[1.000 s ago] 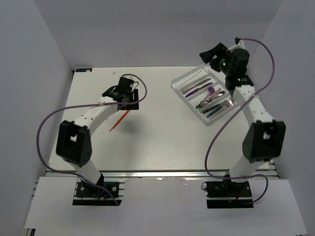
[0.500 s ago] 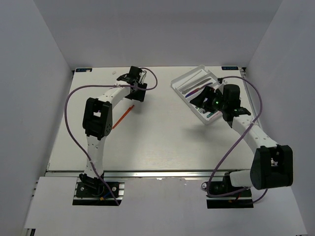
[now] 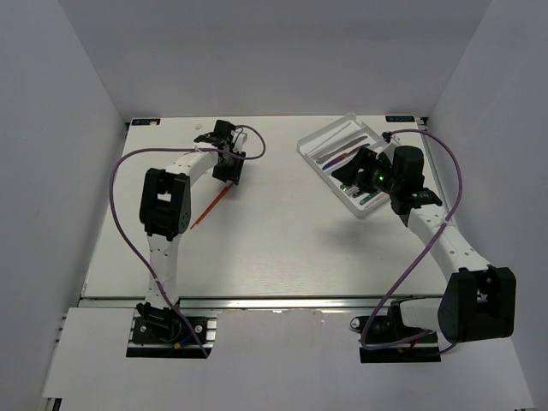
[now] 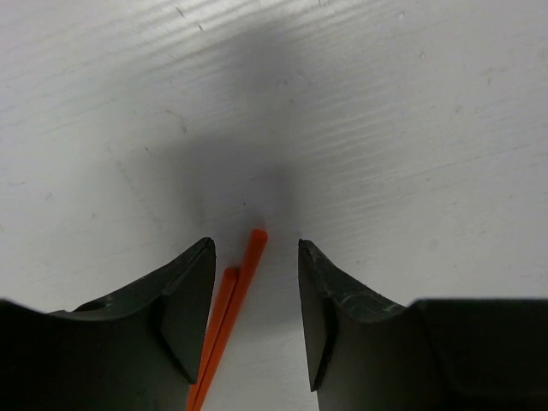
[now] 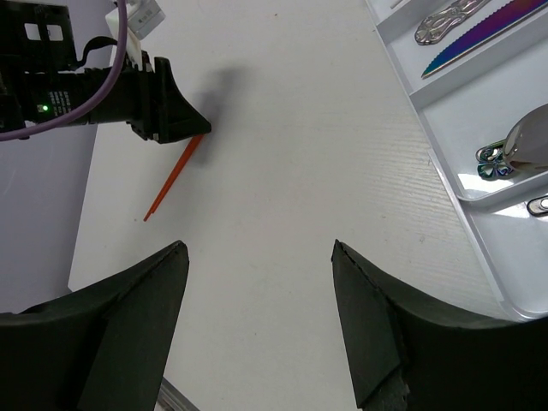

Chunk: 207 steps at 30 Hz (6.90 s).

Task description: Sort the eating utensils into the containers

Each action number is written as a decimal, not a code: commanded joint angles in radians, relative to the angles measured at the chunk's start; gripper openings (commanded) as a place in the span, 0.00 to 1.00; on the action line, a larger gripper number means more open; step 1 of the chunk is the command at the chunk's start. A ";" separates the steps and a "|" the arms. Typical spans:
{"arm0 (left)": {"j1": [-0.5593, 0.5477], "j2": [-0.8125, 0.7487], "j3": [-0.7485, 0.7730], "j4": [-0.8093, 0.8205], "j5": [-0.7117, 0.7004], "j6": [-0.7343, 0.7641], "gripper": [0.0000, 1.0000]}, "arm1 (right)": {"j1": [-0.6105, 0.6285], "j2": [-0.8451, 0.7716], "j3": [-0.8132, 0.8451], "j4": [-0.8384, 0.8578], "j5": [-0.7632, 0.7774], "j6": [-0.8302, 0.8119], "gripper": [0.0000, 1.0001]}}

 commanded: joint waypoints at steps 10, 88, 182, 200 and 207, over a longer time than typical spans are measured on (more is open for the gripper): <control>-0.006 -0.036 -0.060 0.006 0.066 0.015 0.44 | -0.002 -0.005 0.018 0.024 -0.008 -0.002 0.73; -0.193 -0.586 -0.179 0.033 -0.242 -0.634 0.98 | 0.251 0.625 0.246 0.441 0.002 0.401 0.00; -0.045 -0.180 -0.432 0.144 -0.102 -0.281 0.00 | -0.023 0.168 -0.061 0.395 -0.422 0.120 0.89; -0.132 -0.680 -0.682 0.549 0.203 -0.793 0.00 | 0.317 0.424 0.146 0.302 -0.217 0.051 0.72; -0.166 -0.711 -0.676 0.644 0.285 -0.864 0.00 | 0.371 0.480 0.212 0.302 -0.205 0.067 0.69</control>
